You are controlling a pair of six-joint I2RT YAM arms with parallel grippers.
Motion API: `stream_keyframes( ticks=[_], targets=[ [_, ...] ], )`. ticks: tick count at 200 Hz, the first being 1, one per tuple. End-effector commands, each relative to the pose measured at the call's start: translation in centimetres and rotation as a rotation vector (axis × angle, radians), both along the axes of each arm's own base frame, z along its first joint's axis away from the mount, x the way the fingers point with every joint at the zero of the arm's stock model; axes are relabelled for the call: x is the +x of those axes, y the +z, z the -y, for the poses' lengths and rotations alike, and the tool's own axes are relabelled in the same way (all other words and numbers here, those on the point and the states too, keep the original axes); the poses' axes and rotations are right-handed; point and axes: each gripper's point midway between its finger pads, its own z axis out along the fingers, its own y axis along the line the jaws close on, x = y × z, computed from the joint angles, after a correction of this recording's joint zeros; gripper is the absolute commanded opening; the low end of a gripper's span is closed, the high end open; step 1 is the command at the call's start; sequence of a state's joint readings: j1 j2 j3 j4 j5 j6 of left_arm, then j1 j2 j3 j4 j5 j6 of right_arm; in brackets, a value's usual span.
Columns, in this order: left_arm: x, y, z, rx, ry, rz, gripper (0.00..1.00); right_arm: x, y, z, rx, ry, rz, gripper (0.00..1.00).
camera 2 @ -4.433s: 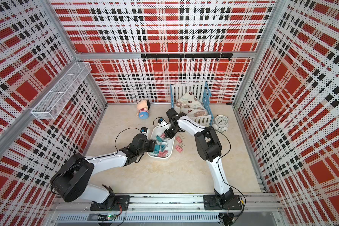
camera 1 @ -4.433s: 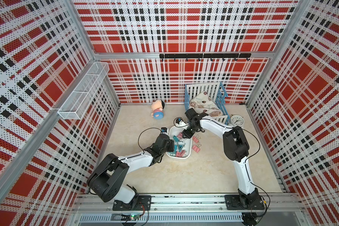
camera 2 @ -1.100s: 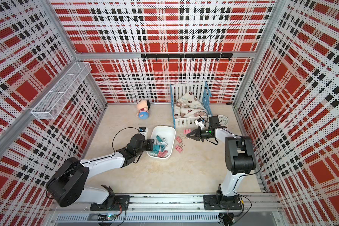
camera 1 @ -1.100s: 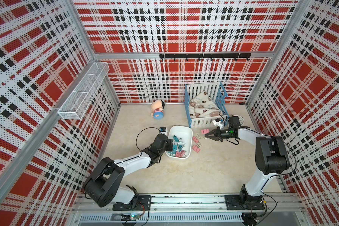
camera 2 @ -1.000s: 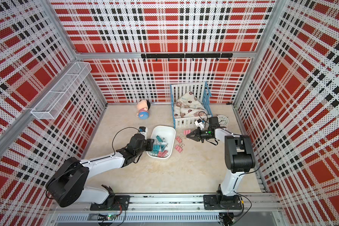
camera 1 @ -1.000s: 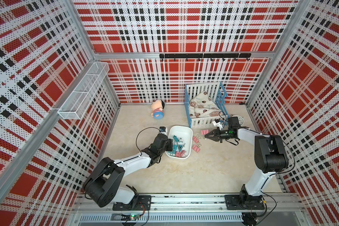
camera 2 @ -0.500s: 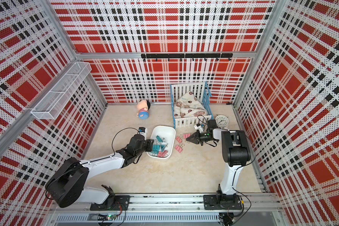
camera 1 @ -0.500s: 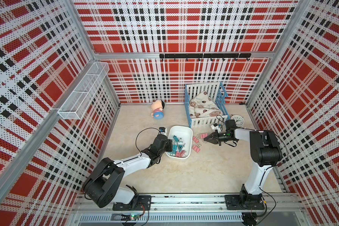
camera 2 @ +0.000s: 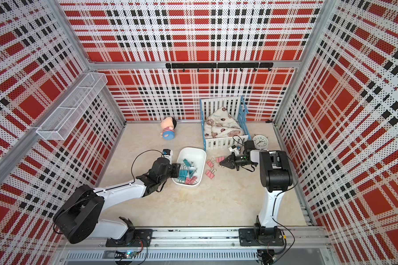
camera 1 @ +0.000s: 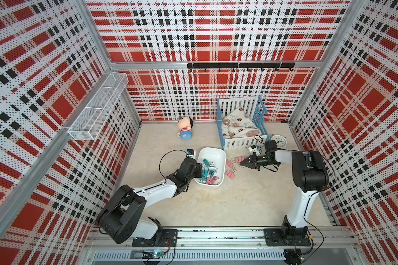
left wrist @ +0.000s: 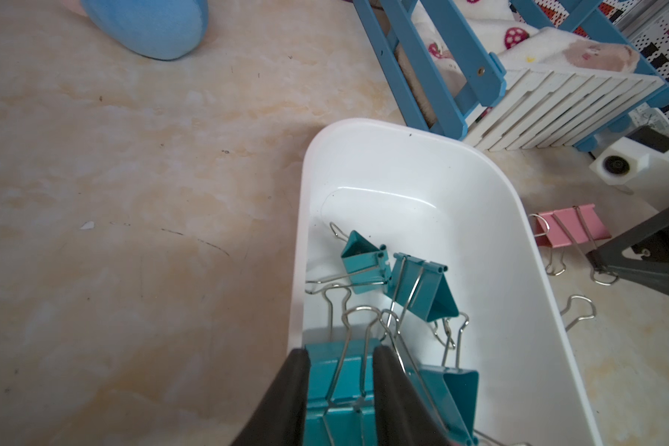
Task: Take out the binder clips from the storage box
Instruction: Place the binder clip at the center of the board.
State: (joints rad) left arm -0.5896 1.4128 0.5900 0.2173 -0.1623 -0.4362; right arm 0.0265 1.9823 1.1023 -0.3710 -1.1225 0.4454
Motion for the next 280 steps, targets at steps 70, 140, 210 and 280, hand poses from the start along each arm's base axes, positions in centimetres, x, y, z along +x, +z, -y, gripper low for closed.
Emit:
stream_keyframes(
  ticks=[70, 140, 210, 280],
  targets=[
    [0.5, 0.3, -0.1, -0.003, 0.000, 0.024, 0.35, 1.2, -0.1, 0.9, -0.020, -0.009, 0.016, 0.15],
    [0.4, 0.3, -0.2, -0.004, 0.001, 0.027, 0.35, 1.6, -0.2, 1.0, -0.030, -0.009, 0.021, 0.17],
    [0.3, 0.3, -0.2, -0.006, 0.000, 0.027, 0.35, 2.0, -0.7, 1.1, -0.044, -0.012, 0.018, 0.21],
    [0.4, 0.2, -0.2, -0.005, -0.003, 0.027, 0.35, 2.4, -0.2, 1.3, -0.066, -0.018, 0.044, 0.31]
  ],
)
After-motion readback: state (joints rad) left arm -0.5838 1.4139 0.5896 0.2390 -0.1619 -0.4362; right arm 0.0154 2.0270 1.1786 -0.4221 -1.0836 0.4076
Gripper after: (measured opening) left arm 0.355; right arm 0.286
